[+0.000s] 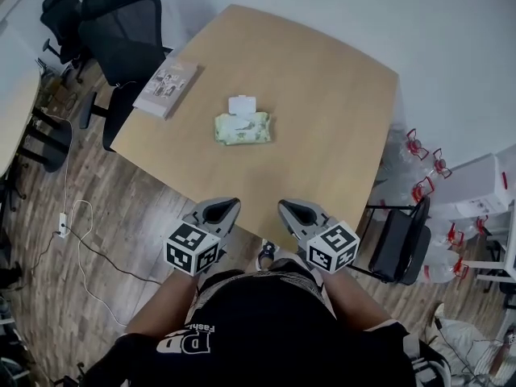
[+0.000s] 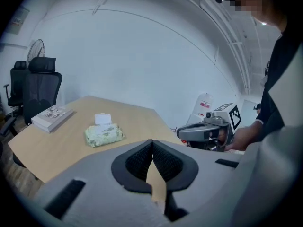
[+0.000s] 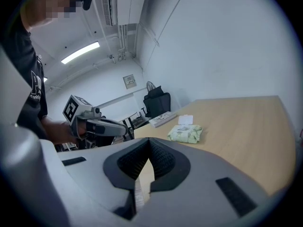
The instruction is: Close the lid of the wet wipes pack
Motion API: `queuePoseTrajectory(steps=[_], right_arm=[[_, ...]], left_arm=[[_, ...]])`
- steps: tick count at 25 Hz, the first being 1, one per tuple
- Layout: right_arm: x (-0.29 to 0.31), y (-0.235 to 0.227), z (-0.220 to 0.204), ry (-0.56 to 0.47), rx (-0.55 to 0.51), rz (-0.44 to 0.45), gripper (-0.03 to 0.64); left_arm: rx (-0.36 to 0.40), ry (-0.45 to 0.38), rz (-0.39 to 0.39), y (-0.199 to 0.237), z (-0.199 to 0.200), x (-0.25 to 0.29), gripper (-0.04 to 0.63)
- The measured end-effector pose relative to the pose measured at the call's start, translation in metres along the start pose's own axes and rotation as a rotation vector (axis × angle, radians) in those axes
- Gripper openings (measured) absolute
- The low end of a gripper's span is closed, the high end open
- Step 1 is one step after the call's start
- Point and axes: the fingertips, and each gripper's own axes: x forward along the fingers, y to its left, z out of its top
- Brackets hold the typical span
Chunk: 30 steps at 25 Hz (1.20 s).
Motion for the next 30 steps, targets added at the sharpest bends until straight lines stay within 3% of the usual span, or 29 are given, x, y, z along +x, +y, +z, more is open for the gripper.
queuePoseTrajectory(steps=[10,17,30], right_arm=[[0.018,-0.046,0.018,0.018,-0.021,0.03,0.005],[0.043,-0.055,0.026,0.043,-0.036,0.017,0.005],[0.12,-0.076,0.052,0.114,-0.189,-0.166,0.005]], left_arm=[[0.003,0.01,0.037,0.019,0.027,0.041,0.018],[-0.006,0.023,0.02,0.043,0.033,0.049,0.018],[0.028,0.06,-0.084,0.116,0.044,0.049,0.018]])
